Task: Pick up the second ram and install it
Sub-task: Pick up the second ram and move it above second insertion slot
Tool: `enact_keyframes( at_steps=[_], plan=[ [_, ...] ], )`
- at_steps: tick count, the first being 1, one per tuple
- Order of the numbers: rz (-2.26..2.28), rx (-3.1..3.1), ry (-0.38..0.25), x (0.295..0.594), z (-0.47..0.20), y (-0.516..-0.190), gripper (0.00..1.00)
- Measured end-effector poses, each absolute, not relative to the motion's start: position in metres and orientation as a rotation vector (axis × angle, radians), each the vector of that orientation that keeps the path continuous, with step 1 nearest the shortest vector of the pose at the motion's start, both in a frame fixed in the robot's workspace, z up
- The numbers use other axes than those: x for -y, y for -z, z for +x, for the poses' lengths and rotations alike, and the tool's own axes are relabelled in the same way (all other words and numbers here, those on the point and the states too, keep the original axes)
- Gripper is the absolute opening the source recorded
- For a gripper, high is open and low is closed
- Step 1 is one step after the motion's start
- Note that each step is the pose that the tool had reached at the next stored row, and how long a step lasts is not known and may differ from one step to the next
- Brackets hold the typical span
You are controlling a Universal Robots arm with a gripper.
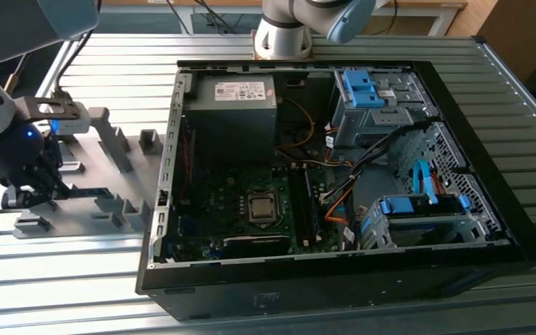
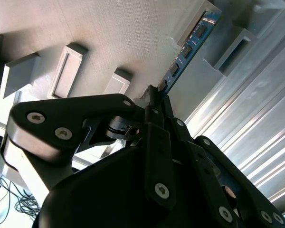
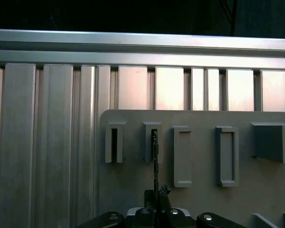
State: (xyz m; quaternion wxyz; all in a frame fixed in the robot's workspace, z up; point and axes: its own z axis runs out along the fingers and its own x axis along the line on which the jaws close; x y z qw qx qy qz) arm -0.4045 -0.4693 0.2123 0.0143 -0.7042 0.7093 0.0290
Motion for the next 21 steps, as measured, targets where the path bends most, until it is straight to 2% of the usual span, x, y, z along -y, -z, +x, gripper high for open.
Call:
enact_keyframes(
  at_steps=[21],
  plan=[
    [-2.192, -2.209, -0.09, 0.469, -0.405, -0.228, 0.14]
  ],
)
